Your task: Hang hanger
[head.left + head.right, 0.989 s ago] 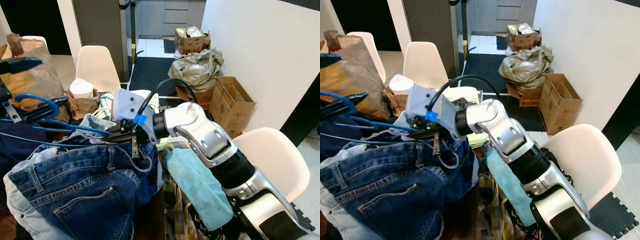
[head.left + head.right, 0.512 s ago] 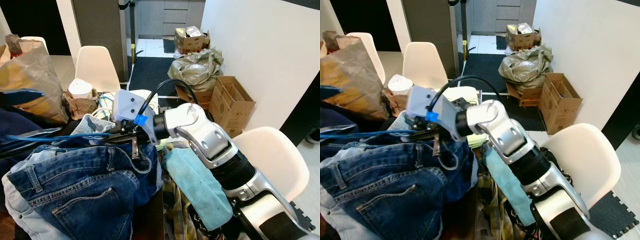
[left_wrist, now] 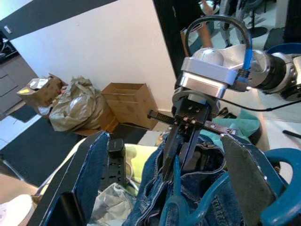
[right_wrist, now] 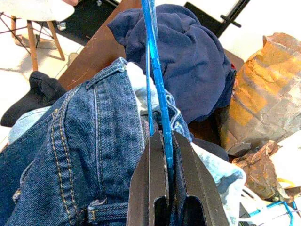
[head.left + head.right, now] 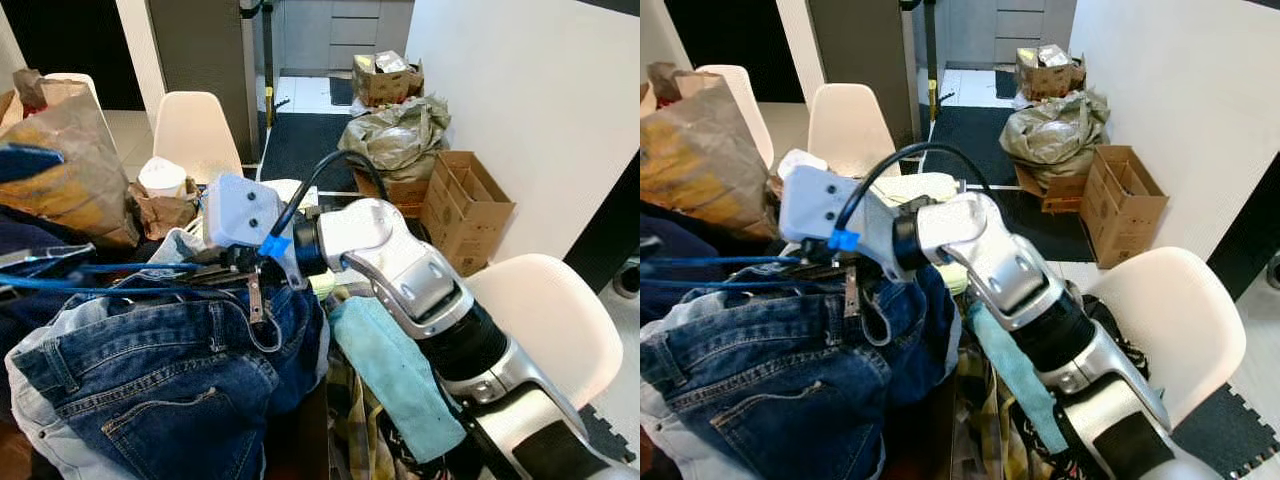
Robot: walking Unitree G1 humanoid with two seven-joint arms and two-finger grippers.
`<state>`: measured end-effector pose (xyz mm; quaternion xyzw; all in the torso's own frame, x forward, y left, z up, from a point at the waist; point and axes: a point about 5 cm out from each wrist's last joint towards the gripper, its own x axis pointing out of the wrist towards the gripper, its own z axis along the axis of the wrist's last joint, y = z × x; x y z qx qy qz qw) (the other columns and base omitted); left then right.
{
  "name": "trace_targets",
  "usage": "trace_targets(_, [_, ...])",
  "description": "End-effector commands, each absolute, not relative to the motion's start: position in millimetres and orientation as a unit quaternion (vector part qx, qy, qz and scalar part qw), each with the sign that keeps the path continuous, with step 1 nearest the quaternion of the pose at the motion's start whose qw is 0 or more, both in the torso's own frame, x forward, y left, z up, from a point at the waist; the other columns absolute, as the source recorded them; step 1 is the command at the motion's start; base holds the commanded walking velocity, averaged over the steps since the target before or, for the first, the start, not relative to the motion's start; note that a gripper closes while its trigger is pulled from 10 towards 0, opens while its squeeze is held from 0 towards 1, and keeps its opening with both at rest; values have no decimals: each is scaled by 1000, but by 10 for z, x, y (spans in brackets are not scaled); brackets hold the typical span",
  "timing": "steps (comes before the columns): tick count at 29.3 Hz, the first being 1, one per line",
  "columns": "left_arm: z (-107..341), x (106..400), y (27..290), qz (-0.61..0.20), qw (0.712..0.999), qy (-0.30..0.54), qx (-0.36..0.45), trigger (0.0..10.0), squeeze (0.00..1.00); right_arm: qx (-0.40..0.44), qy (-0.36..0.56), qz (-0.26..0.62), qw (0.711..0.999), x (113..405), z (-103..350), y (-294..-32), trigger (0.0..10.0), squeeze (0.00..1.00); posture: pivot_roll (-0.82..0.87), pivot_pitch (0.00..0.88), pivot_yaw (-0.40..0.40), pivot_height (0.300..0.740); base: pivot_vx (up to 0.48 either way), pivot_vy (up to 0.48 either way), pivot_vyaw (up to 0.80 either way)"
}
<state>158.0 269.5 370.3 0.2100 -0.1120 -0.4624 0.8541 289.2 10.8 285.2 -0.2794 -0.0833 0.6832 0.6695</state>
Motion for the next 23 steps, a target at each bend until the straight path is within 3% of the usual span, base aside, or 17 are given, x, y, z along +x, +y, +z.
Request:
trace_targets(1, [3818,1563,2716,-433,857,-140,243,10000,0,-275,-35,652,706,3047,2706,-8,10000,0,22,32,-13,740,0,0,0])
trace_targets(11, [3862,1694,2808,-362,882,-179,243,10000,0,-276,-38,651,707,3044,2710,0,10000,0,17,32,-12,740,0,0,0])
trace_targets(15, [3717,1782,2893,-326,895,-123,280,10000,0,-277,-39,651,705,3038,2709,1,10000,0,16,29,-11,740,0,0,0])
trace_targets(16, [3622,1805,2977,-306,898,-76,307,10000,0,-277,-39,651,705,3038,2709,-1,10000,0,15,28,-9,740,0,0,0])
trace_targets(18, [3622,1805,2977,-306,898,-76,307,10000,0,-277,-39,651,705,3038,2709,-1,10000,0,15,28,-9,740,0,0,0])
trace_targets(23, [3635,1892,3287,-184,905,-39,381,10000,0,-277,-40,653,704,3034,2708,-3,10000,0,17,26,-10,740,0,0,0])
